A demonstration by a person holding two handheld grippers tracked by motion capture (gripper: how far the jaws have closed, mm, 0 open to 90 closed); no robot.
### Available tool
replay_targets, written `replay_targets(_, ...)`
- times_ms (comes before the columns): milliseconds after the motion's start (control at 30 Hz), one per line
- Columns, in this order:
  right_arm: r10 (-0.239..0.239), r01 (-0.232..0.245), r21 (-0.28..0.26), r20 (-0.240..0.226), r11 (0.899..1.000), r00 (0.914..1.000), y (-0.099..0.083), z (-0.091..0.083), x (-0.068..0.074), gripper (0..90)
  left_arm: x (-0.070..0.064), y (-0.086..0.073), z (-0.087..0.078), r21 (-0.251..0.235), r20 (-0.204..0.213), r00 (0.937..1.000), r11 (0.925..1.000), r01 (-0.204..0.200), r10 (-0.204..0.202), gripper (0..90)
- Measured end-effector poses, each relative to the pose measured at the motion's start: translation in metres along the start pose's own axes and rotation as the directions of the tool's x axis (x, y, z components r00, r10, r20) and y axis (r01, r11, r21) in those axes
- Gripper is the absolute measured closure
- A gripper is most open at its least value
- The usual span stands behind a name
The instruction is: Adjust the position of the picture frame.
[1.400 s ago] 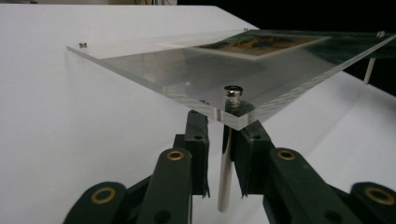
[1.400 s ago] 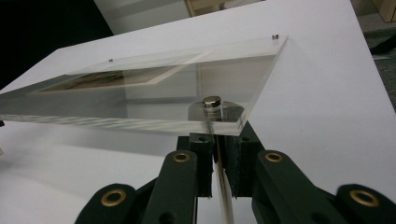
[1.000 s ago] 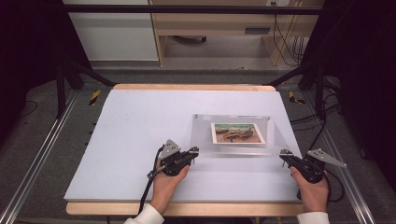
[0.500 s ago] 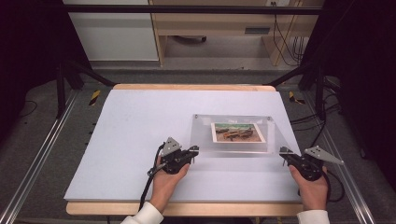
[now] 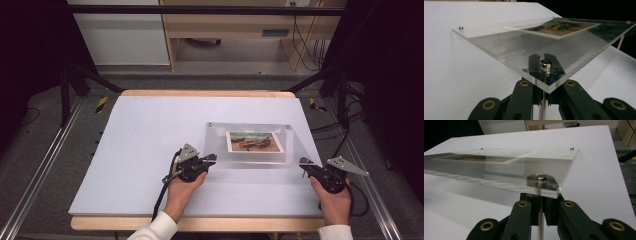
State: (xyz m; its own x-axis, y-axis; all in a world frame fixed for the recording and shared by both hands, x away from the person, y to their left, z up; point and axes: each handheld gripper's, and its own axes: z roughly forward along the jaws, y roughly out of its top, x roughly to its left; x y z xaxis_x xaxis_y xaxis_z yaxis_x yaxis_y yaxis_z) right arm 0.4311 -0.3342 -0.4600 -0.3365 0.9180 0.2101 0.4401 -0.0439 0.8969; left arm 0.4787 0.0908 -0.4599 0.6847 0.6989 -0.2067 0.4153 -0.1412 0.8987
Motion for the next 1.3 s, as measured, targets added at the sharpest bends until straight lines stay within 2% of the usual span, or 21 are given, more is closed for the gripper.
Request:
replay_targets(100,0.000,0.000,-0.007,0.002,1.000,1.0000,0.001,-0.001,0.001,84.9,-0.001,0.003,-0.001,-0.004,-0.008,1.0000,1.0000,0.001,-0.001,83.8)
replay_targets(200,0.004,-0.005,-0.036,-0.009,0.999,1.0000,0.007,-0.005,0.007,85.0,0.001,0.013,-0.011,-0.020,-0.003,1.0000,0.9998,0.009,-0.009,83.7)
replay_targets(300,-0.009,0.009,-0.038,-0.007,0.999,0.9999,0.013,-0.006,0.016,85.1,0.003,0.019,-0.022,-0.015,0.001,0.9999,0.9998,0.015,-0.015,83.6)
replay_targets(500,-0.016,0.015,-0.028,-0.011,0.999,0.9998,0.021,-0.004,0.038,85.0,0.012,0.024,-0.047,-0.021,-0.014,0.9997,0.9996,0.021,-0.022,83.3)
replay_targets(767,-0.045,0.044,-0.048,-0.017,0.998,0.9988,0.031,0.009,0.075,85.1,0.032,0.021,-0.078,-0.051,-0.038,0.9992,0.9987,0.006,-0.008,83.0)
replay_targets(867,-0.052,0.051,-0.051,-0.017,0.997,0.9985,0.032,0.014,0.082,85.0,0.037,0.021,-0.085,-0.053,-0.049,0.9988,0.9986,-0.006,0.003,82.8)
replay_targets(900,-0.055,0.054,-0.057,-0.023,0.997,0.9982,0.033,0.021,0.090,85.0,0.043,0.019,-0.092,-0.060,-0.060,0.9982,0.9982,-0.010,0.006,82.8)
replay_targets(1067,-0.064,0.062,-0.063,-0.032,0.996,0.9974,0.034,0.036,0.107,85.1,0.058,0.013,-0.106,-0.075,-0.085,0.9963,0.9970,-0.020,0.013,82.7)
replay_targets(1300,-0.079,0.076,-0.067,-0.037,0.995,0.9962,0.027,0.048,0.125,84.9,0.069,0.004,-0.119,-0.094,-0.098,0.9952,0.9956,-0.006,-0.003,82.9)
